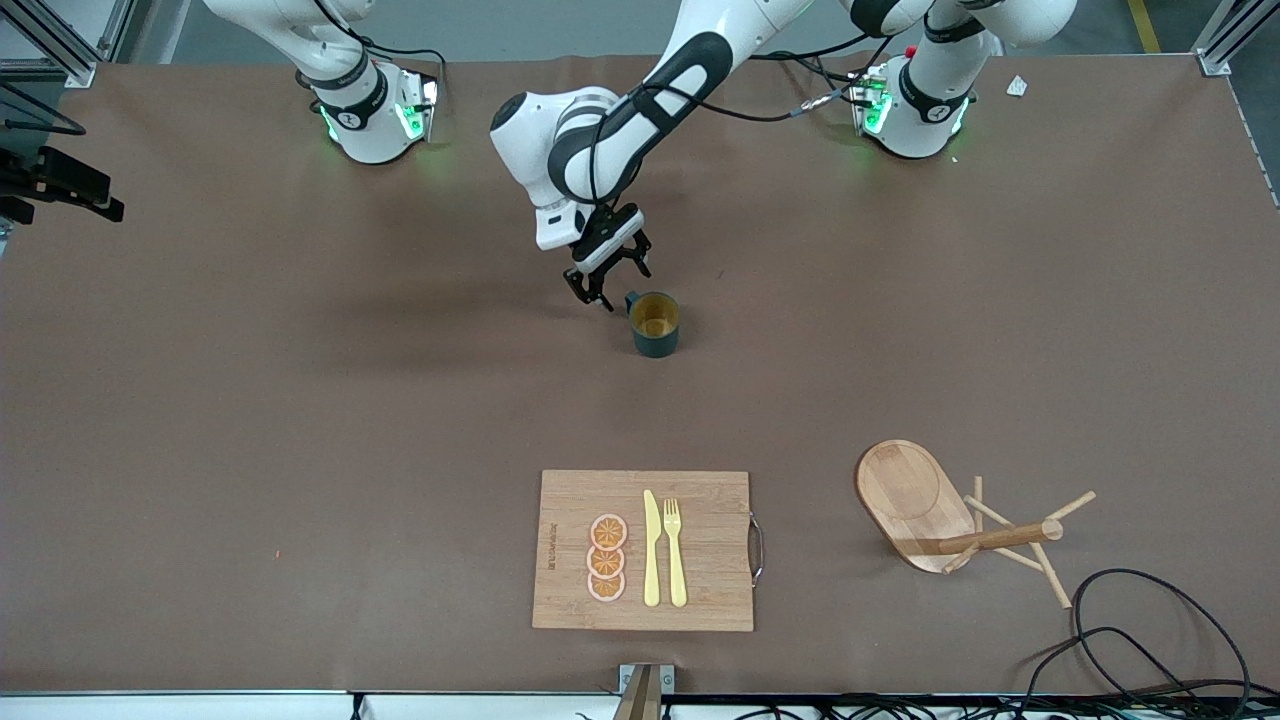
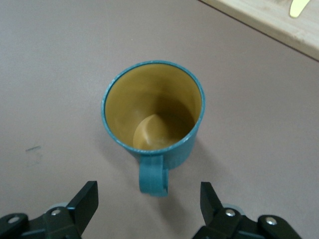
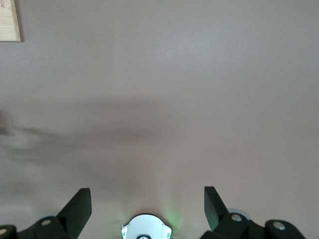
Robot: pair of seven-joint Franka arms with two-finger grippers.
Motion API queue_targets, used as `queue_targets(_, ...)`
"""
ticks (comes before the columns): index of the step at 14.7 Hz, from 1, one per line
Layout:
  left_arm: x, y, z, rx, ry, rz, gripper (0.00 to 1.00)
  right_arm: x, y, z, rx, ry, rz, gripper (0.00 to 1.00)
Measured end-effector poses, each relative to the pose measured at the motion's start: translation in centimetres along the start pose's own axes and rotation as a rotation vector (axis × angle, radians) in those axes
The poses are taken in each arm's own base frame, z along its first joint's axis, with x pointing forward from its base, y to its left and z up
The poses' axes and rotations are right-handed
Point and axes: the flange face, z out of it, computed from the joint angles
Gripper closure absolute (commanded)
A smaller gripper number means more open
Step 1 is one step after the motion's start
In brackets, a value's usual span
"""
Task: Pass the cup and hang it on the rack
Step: 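Lower the left gripper and close it on the mug handle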
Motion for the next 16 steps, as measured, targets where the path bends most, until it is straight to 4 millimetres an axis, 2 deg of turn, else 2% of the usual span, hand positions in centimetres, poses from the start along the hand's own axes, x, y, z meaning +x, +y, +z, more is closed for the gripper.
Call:
queue_targets(5,-1.1,-0.2,0.9,-0.008,0.04,0.001,0.22,-0.6,-0.1,-0.7,0.0,0.016,-0.002,0.0)
queue_targets(12,-1.9,-0.3,2.1,-0.007,0.064,-0.017,0.46,-0.6,-0.2,-0.7,0.0,0.014,-0.004,0.0)
queue_targets(16,-2.4,-0.5,2.3,-0.01,0.072,-0.01,0.55,-0.6,-0.2,-0.7,0.0,0.014,-0.004,0.0)
